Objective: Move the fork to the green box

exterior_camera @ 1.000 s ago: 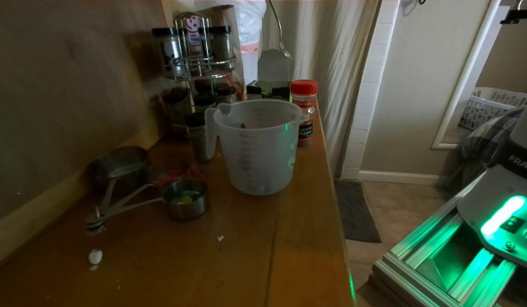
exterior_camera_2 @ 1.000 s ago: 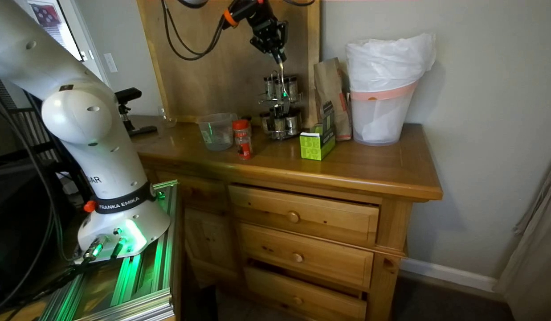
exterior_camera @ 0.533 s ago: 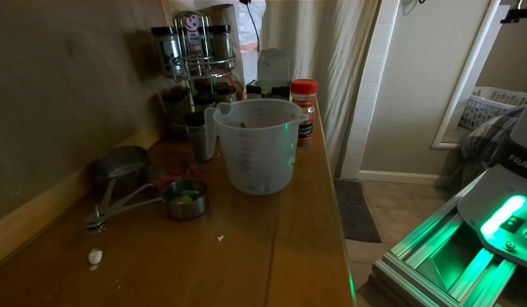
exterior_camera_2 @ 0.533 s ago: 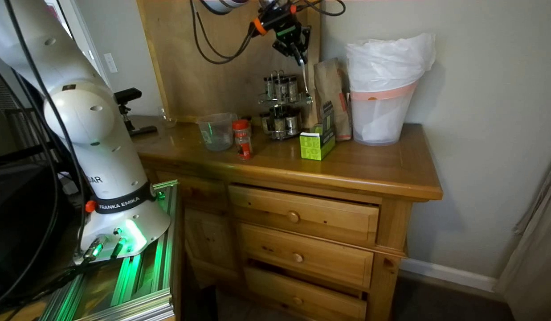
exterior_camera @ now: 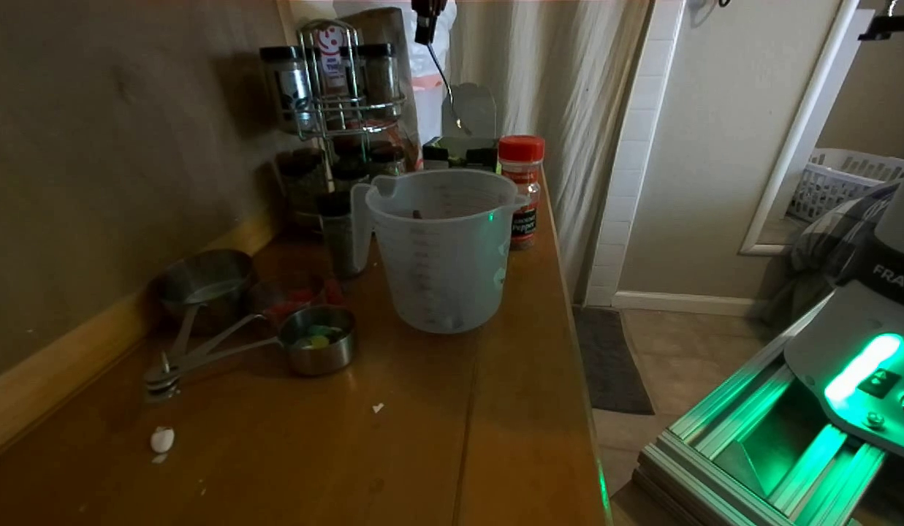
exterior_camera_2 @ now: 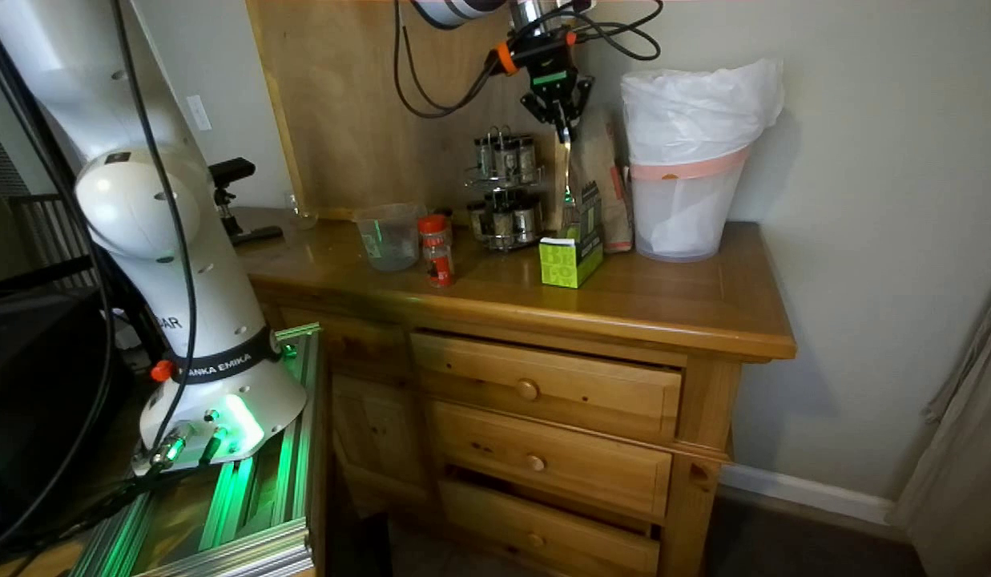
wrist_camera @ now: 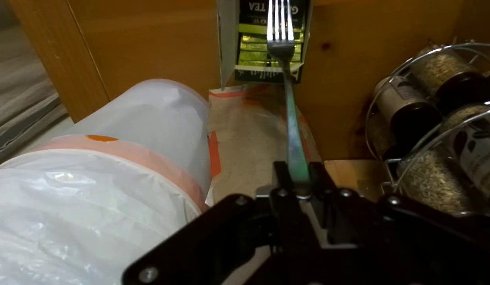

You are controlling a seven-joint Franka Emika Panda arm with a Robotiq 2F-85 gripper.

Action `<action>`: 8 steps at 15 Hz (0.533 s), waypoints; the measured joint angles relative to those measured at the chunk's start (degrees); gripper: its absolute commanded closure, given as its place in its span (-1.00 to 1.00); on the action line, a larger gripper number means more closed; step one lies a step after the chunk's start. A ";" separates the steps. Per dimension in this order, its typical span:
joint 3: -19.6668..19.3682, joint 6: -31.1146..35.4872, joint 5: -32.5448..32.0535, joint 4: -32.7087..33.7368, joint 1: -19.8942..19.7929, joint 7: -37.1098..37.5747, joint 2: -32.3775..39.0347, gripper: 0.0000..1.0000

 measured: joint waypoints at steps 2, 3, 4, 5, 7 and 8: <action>0.46 -1.60 -0.47 1.59 -0.51 0.32 1.48 0.92; 0.72 -2.51 -0.75 2.15 -0.73 0.72 2.05 0.92; 0.93 -3.02 -1.08 2.52 -0.89 1.14 2.48 0.92; 1.12 -3.31 -1.25 2.68 -0.99 1.55 2.81 0.92; 1.50 -3.34 -1.47 2.68 -1.04 2.29 3.27 0.92; 1.70 -3.29 -1.66 2.69 -1.05 2.74 3.44 0.92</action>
